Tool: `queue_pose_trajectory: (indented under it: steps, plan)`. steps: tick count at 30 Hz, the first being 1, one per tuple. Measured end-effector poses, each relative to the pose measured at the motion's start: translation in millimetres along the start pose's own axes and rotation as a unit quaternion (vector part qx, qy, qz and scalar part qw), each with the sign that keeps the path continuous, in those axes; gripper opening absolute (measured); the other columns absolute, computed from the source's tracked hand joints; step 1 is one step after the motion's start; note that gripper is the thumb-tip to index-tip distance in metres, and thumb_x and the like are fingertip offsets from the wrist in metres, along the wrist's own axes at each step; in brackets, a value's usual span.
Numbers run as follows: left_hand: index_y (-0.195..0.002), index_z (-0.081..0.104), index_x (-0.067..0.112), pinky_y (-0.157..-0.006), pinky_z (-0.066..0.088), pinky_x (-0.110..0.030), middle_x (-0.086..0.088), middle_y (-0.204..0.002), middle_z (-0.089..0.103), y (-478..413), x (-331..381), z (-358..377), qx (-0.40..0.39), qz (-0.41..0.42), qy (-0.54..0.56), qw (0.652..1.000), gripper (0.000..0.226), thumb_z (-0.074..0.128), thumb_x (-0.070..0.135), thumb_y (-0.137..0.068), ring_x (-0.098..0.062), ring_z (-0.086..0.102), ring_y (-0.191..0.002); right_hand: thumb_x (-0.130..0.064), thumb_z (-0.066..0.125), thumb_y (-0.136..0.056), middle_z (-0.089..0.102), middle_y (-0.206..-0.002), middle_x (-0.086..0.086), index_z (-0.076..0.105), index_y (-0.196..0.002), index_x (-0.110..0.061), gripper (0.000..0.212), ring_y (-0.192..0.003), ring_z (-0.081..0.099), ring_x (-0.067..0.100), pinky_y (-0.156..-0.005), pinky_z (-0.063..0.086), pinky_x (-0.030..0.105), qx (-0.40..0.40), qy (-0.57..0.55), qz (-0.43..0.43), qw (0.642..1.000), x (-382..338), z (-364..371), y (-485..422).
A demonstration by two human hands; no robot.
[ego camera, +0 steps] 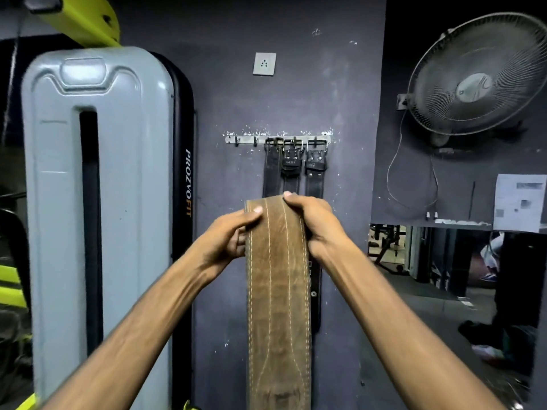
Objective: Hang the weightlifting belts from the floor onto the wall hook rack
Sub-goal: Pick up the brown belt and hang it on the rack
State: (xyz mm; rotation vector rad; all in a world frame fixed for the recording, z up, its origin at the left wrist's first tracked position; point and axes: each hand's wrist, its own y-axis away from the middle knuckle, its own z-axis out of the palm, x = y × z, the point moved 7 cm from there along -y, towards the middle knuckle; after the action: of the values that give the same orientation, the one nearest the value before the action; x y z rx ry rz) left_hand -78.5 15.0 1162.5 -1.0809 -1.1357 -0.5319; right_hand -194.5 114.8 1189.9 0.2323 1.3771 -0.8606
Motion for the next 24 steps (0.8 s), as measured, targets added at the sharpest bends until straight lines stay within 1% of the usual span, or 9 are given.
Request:
queue_pose_trajectory:
  steps: [2, 5, 7, 10, 13, 15, 19, 22, 24]
  plan:
    - [-0.109, 0.073, 0.015, -0.076, 0.056, -0.033, -0.004, -0.092, 0.071, -17, -16, -22, 0.012, -0.068, 0.01, 0.998, 0.055, 0.056, 0.062, -0.088, -0.018, 0.067, -0.084, -0.011, 0.063, -0.093, 0.072, -0.065, 0.002, 0.073, -0.082, -0.01, 0.015, -0.059, 0.064, 0.014, -0.055, 0.052, 0.02, -0.002, 0.015, -0.052, 0.999, 10, 6, -14]
    - [-0.116, 0.07, 0.006, -0.083, 0.057, -0.039, -0.01, -0.093, 0.072, -53, -30, -41, -0.012, -0.124, 0.076, 0.989, 0.076, 0.051, 0.073, -0.085, -0.022, 0.066, -0.08, -0.004, 0.057, -0.097, 0.075, -0.071, 0.0, 0.071, -0.097, -0.005, 0.015, -0.059, 0.067, 0.007, -0.052, 0.051, 0.017, -0.007, 0.031, -0.102, 0.994, 25, 16, -29]
    - [-0.117, 0.07, 0.003, -0.084, 0.057, -0.038, -0.013, -0.092, 0.074, -83, -32, -61, 0.02, -0.11, 0.122, 0.986, 0.065, 0.055, 0.061, -0.091, -0.024, 0.069, -0.078, -0.002, 0.056, -0.098, 0.077, -0.08, 0.004, 0.069, -0.102, -0.005, 0.014, -0.066, 0.07, 0.009, -0.057, 0.054, 0.02, -0.025, 0.044, -0.123, 0.991, 36, 28, -41]
    - [-0.107, 0.07, 0.005, -0.062, 0.06, -0.031, -0.01, -0.072, 0.073, -125, -32, -90, 0.068, -0.097, 0.15, 0.982, 0.039, 0.057, 0.04, -0.096, -0.02, 0.07, -0.06, -0.004, 0.057, -0.097, 0.079, -0.089, 0.005, 0.069, -0.105, -0.005, 0.014, -0.076, 0.072, 0.01, -0.064, 0.055, 0.021, -0.033, 0.083, -0.116, 0.989, 55, 37, -69]
    - [-0.111, 0.069, 0.007, -0.061, 0.057, -0.03, -0.009, -0.078, 0.074, -166, -33, -127, 0.125, -0.057, 0.087, 0.987, 0.03, 0.062, 0.031, -0.095, -0.018, 0.069, -0.063, -0.028, 0.06, -0.097, 0.075, -0.074, -0.008, 0.074, -0.089, -0.012, 0.023, -0.067, 0.065, 0.004, -0.065, 0.045, 0.023, -0.013, 0.152, -0.069, 0.986, 69, 43, -107]
    - [-0.1, 0.069, 0.005, -0.056, 0.053, -0.024, -0.007, -0.076, 0.071, -186, -31, -147, 0.152, -0.014, 0.006, 0.988, 0.02, 0.06, 0.022, -0.096, -0.016, 0.066, -0.063, -0.048, 0.056, -0.097, 0.065, -0.057, -0.015, 0.07, -0.078, -0.02, 0.036, -0.056, 0.056, 0.0, -0.061, 0.039, 0.022, -0.003, 0.195, -0.03, 0.98, 77, 48, -131]
    - [-0.09, 0.067, 0.006, -0.049, 0.044, -0.019, 0.004, -0.063, 0.065, -218, -28, -168, 0.135, 0.075, -0.152, 0.976, 0.022, 0.047, -0.001, -0.09, -0.01, 0.058, -0.058, -0.079, 0.049, -0.081, 0.074, -0.09, -0.013, 0.074, -0.113, -0.028, 0.066, -0.09, 0.064, 0.009, -0.087, 0.046, 0.032, -0.003, 0.24, -0.004, 0.971, 96, 61, -189]
    - [-0.087, 0.065, 0.011, -0.044, 0.039, -0.009, 0.019, -0.052, 0.06, -239, -30, -183, 0.127, 0.115, -0.183, 0.968, 0.042, 0.033, -0.016, -0.084, 0.003, 0.055, -0.048, -0.078, 0.044, -0.085, 0.063, -0.059, -0.017, 0.069, -0.085, -0.027, 0.057, -0.061, 0.057, 0.006, -0.066, 0.045, 0.03, 0.02, 0.247, -0.039, 0.968, 93, 65, -233]
    - [-0.103, 0.069, 0.007, -0.062, 0.051, -0.008, 0.015, -0.08, 0.073, -255, -35, -190, 0.111, 0.127, -0.191, 0.967, 0.043, 0.037, -0.017, -0.085, 0.008, 0.068, -0.075, -0.068, 0.045, -0.092, 0.057, -0.058, -0.009, 0.062, -0.078, -0.021, 0.052, -0.053, 0.051, 0.011, -0.059, 0.043, 0.03, 0.056, 0.208, -0.071, 0.974, 84, 62, -262]
